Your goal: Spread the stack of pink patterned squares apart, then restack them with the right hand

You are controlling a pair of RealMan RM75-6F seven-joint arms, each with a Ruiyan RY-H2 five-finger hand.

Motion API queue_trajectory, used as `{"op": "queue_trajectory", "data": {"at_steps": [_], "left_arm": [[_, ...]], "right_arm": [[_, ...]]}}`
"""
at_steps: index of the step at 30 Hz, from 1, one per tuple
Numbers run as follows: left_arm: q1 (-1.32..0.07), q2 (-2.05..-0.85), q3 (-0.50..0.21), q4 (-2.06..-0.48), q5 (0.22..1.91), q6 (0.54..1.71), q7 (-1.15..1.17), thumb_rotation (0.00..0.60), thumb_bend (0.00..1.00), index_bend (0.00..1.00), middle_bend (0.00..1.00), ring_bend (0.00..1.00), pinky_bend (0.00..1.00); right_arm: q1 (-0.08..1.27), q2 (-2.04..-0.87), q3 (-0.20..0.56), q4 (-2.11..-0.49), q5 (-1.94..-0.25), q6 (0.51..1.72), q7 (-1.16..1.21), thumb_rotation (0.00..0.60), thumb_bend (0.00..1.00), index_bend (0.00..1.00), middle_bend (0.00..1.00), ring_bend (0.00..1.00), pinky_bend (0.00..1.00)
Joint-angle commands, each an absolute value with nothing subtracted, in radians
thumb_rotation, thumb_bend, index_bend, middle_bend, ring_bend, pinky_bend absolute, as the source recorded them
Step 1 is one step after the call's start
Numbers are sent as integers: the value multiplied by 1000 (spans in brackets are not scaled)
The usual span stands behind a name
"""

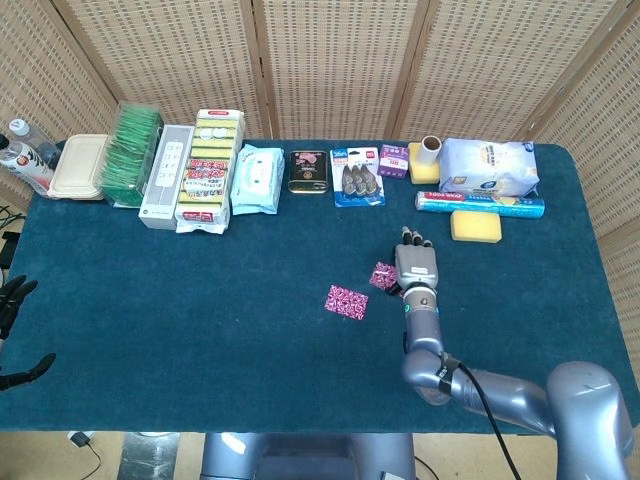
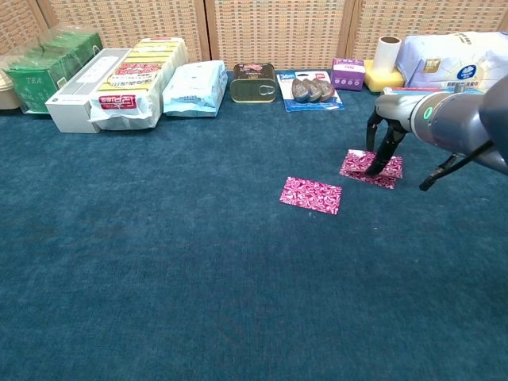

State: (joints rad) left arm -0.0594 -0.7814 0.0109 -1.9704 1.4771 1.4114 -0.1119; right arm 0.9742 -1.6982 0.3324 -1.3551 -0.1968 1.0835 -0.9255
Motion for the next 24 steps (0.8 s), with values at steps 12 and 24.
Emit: {"op": "queue_trajectory", "data": {"at_steps": [12, 24], "left_arm": [[-59, -780, 11, -1970, 1476, 1411, -114, 600, 231, 0, 0, 0, 63], [-55, -779, 11, -1967, 1482, 1419, -123, 600, 231, 0, 0, 0, 63]], "right_arm": [[983, -1690, 335, -1368, -174, 1080, -937, 548, 248, 350, 0, 0, 123], [972, -1675, 332, -1439, -222, 1103, -898, 546, 230, 339, 0, 0, 120]]}}
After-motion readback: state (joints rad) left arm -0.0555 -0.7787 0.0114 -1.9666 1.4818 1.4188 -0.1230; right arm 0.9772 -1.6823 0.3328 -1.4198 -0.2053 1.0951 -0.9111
